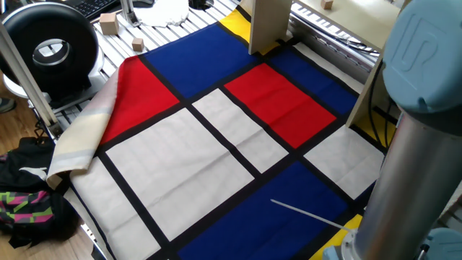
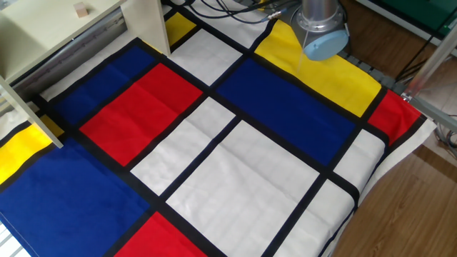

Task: Take the object down from the shelf

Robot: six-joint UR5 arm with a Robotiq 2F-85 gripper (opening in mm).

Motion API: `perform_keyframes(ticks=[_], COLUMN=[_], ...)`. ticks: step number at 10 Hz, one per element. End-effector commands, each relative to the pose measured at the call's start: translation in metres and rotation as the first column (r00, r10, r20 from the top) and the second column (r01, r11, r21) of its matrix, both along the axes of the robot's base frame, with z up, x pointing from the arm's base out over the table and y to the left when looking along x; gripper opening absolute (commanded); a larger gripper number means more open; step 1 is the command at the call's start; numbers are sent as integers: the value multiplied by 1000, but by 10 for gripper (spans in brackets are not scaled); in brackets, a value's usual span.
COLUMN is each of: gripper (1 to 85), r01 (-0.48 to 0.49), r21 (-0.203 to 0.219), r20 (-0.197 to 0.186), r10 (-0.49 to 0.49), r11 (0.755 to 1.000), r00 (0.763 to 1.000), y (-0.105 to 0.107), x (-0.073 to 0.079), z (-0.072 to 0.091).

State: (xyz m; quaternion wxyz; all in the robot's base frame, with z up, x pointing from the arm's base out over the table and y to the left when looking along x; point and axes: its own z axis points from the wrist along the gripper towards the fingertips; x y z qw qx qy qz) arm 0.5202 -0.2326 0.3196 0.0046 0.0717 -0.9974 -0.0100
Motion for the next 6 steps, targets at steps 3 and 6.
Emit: perform_keyframes(ticks=[3,6], gripper=[327,357], r01=[-90,-118], r21=[9,10], r20=[11,11], r10=[90,117], r11=[996,993], r00=[996,993], y=[-6,-11], x=[5,7], z=[-10,-19])
